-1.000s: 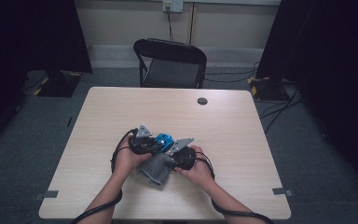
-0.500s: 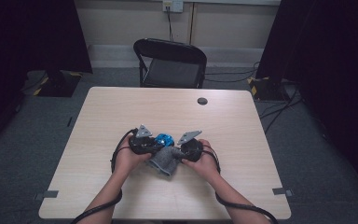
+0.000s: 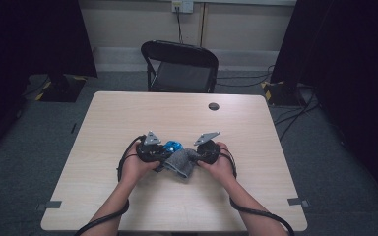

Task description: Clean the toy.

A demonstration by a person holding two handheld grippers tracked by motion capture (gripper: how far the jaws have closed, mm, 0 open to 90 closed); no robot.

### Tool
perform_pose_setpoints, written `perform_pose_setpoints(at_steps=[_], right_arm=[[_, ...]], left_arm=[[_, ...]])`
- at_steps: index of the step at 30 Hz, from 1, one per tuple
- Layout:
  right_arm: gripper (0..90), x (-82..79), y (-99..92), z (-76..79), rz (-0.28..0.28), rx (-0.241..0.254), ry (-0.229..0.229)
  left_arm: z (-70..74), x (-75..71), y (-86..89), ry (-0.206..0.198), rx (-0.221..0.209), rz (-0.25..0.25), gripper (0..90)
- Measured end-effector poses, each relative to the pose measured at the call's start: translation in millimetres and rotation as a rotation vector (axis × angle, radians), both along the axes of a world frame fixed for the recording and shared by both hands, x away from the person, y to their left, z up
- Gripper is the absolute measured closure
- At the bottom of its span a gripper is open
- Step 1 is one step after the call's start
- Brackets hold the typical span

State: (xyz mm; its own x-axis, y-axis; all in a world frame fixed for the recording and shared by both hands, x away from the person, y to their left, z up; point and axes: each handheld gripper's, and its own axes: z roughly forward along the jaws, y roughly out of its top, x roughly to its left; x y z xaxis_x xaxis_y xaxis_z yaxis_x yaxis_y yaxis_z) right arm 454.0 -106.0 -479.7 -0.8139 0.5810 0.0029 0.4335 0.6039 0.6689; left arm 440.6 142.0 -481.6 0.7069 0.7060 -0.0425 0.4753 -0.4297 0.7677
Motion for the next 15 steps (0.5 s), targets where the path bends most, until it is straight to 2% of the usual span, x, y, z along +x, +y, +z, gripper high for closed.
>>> perform_pose_setpoints(at_steps=[15], right_arm=[[70.5, 7.9, -7.7, 1.5, -0.039, -0.022, -0.009]], left_arm=[[0.3, 0.1, -0.1, 0.006, -0.003, 0.002, 51.8]])
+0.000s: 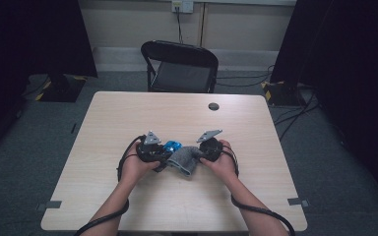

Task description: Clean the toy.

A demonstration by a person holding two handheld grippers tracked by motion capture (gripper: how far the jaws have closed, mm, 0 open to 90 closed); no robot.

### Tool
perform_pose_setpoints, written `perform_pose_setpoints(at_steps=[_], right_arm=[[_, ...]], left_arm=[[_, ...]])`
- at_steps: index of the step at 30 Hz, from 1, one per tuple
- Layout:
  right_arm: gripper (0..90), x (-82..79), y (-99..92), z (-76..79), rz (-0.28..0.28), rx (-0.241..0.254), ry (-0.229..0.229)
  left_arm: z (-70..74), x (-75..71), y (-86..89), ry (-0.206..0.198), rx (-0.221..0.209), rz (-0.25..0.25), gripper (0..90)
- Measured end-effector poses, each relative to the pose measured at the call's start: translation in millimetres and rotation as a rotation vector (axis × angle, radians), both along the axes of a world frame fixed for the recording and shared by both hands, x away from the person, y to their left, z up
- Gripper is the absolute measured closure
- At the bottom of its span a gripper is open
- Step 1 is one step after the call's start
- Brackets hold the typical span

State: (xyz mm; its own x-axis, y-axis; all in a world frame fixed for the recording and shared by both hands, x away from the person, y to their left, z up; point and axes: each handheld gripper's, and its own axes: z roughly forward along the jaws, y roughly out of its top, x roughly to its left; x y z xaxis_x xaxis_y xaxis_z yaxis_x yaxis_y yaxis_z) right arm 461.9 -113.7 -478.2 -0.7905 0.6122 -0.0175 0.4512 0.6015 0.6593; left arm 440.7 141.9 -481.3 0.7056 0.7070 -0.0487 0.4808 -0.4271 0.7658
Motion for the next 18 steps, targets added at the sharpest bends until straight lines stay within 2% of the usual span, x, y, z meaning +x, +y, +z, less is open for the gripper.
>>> perform_pose_setpoints(at_steps=[18], right_arm=[[70.6, 12.5, -11.5, 3.0, -0.075, -0.02, 0.0]], left_arm=[[0.4, 0.6, -0.4, 0.002, 0.004, -0.002, 51.8]])
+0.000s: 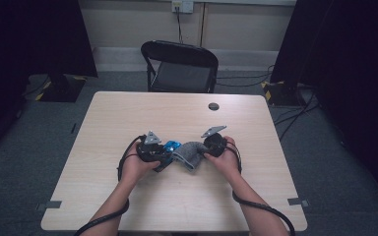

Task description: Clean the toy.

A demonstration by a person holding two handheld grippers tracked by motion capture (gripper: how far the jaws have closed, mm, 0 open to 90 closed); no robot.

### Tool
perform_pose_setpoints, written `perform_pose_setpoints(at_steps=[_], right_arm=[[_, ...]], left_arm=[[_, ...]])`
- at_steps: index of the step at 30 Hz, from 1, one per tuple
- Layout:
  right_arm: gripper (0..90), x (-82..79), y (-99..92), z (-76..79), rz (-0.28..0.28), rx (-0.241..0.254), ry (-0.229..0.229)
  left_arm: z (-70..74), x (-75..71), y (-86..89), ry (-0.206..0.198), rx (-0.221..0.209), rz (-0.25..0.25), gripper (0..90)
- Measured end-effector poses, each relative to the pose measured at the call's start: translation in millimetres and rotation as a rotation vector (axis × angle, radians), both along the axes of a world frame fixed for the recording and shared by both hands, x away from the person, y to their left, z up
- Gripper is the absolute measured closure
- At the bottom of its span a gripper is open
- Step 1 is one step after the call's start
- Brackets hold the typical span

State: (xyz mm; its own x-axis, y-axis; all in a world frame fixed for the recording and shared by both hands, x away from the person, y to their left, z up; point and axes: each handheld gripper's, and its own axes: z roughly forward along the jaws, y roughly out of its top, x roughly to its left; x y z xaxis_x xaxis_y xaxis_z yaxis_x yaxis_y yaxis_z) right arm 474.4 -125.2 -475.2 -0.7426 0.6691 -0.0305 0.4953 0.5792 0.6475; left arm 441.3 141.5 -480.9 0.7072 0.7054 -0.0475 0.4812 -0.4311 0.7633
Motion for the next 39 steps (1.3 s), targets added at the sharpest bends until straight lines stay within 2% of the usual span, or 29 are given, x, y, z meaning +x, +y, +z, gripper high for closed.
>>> perform_pose_setpoints(at_steps=[17, 23, 26, 30, 33, 39], right_arm=[[70.7, 5.7, 0.7, 3.1, -0.027, -0.015, -0.012], [70.7, 6.0, -5.8, 6.3, -0.038, -0.028, -0.024], [70.7, 5.9, -10.0, 7.2, -0.049, -0.02, -0.024], [70.7, 2.7, -23.1, 9.4, -0.08, -0.01, -0.048], [70.7, 0.4, -33.1, 10.8, -0.1, 0.004, -0.047], [70.7, -4.9, -47.4, 16.0, -0.115, 0.06, -0.057]], left_arm=[[-0.5, -0.5, 0.4, -0.003, -0.004, 0.002, 51.8], [-1.1, -0.6, 0.8, -0.008, -0.007, 0.0, 51.8], [-1.2, -0.7, 1.1, -0.009, -0.007, -0.002, 51.8], [-1.3, -0.8, 1.8, -0.013, -0.005, -0.002, 51.8], [-1.1, -0.6, 1.5, -0.008, -0.007, -0.003, 51.8], [-1.1, -0.7, 1.6, -0.013, -0.004, -0.003, 51.8]])
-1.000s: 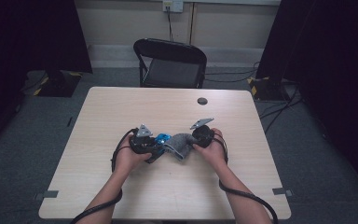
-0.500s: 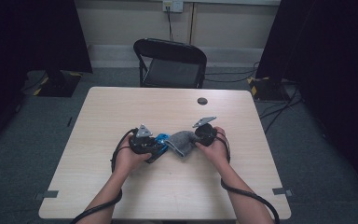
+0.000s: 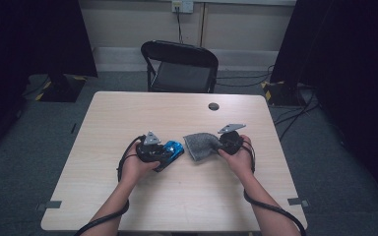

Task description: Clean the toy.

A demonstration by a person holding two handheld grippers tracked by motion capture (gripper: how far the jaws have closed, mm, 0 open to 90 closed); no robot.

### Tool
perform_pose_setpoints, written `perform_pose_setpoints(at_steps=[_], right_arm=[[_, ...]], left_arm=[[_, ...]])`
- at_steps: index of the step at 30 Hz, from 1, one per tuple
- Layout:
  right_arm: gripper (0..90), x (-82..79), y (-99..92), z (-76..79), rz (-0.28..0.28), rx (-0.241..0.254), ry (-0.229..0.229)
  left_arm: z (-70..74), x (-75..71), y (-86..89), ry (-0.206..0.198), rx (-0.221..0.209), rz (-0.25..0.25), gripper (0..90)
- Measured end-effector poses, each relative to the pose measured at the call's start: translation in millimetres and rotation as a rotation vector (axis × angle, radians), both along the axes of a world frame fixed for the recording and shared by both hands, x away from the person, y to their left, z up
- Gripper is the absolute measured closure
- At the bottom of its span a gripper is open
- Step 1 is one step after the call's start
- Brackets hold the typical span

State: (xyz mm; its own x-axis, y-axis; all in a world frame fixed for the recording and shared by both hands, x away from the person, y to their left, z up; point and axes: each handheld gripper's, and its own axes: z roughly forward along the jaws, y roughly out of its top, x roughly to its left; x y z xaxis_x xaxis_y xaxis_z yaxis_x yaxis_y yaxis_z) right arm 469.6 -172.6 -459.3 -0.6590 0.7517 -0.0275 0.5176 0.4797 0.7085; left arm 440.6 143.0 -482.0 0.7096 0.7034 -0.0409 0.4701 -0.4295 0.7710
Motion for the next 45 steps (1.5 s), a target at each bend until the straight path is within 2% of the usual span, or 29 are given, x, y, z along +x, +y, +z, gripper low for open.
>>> perform_pose_setpoints(at_steps=[8, 10, 15, 16, 19, 21, 23, 26, 31, 33, 34, 35, 36, 37, 38, 39, 40, 42, 45], right_arm=[[70.6, -22.8, -6.8, 7.9, 0.077, 0.06, -0.011], [70.6, -28.7, -5.8, 9.8, 0.095, 0.072, -0.013], [70.4, -41.3, 0.6, 13.7, 0.149, 0.071, -0.018], [70.3, -47.8, 4.6, 14.2, 0.178, 0.064, -0.022], [70.0, -57.3, 9.7, 11.9, 0.21, 0.071, -0.014], [69.7, -63.1, 13.3, 8.7, 0.228, 0.074, -0.005], [69.6, -68.0, 17.2, 3.6, 0.251, 0.075, 0.006], [69.2, -74.2, 23.4, -4.3, 0.272, 0.075, 0.022], [65.5, -79.4, 30.9, -14.0, 0.299, 0.082, 0.036], [59.8, -79.6, 32.2, -16.9, 0.306, 0.073, 0.04], [55.2, -79.7, 32.4, -17.7, 0.307, 0.065, 0.039], [55.2, -79.7, 32.4, -17.7, 0.307, 0.065, 0.039], [46.4, -79.3, 31.8, -19.1, 0.316, 0.068, 0.046], [46.4, -79.3, 31.8, -19.1, 0.316, 0.068, 0.046], [42.0, -79.7, 29.6, -19.5, 0.316, 0.074, 0.039], [42.0, -79.7, 29.6, -19.5, 0.316, 0.074, 0.039], [35.4, -79.7, 27.0, -18.9, 0.326, 0.072, 0.026], [32.1, -79.5, 24.3, -17.9, 0.339, 0.072, 0.013], [29.7, -78.9, 19.4, -15.1, 0.34, 0.079, 0.004]], left_arm=[[-1.3, 1.3, 0.2, -0.002, -0.022, 0.004, 51.6], [-0.8, 1.8, -0.2, 0.021, -0.047, 0.018, 51.2], [2.9, 3.4, -0.2, 0.026, -0.051, 0.028, 48.2], [6.7, 4.1, 0.2, 0.013, -0.064, 0.037, 47.1], [12.4, 4.5, 0.9, 0.002, -0.075, 0.045, 43.0], [22.7, 3.6, 1.4, -0.014, -0.107, 0.054, 41.0], [29.9, 1.4, -0.5, -0.01, -0.123, 0.047, 39.5], [36.7, -3.9, -6.6, 0.004, -0.13, 0.015, 38.4], [36.8, -16.2, -21.8, 0.019, -0.133, -0.05, 35.1], [35.8, -18.5, -24.7, 0.021, -0.134, -0.061, 34.2], [34.1, -22.5, -29.8, 0.026, -0.129, -0.087, 34.1], [34.1, -22.5, -29.8, 0.026, -0.129, -0.087, 34.0], [32.4, -26.6, -35.0, 0.028, -0.13, -0.113, 33.9], [32.4, -26.6, -35.0, 0.028, -0.13, -0.113, 33.9], [30.7, -30.6, -40.1, 0.03, -0.115, -0.144, 34.2], [30.7, -30.6, -40.1, 0.03, -0.115, -0.144, 34.4], [29.1, -33.5, -43.6, 0.029, -0.109, -0.167, 34.9], [24.9, -40.4, -50.6, 0.016, -0.089, -0.215, 35.5], [20.8, -45.3, -54.7, 0.021, -0.083, -0.237, 36.3]])
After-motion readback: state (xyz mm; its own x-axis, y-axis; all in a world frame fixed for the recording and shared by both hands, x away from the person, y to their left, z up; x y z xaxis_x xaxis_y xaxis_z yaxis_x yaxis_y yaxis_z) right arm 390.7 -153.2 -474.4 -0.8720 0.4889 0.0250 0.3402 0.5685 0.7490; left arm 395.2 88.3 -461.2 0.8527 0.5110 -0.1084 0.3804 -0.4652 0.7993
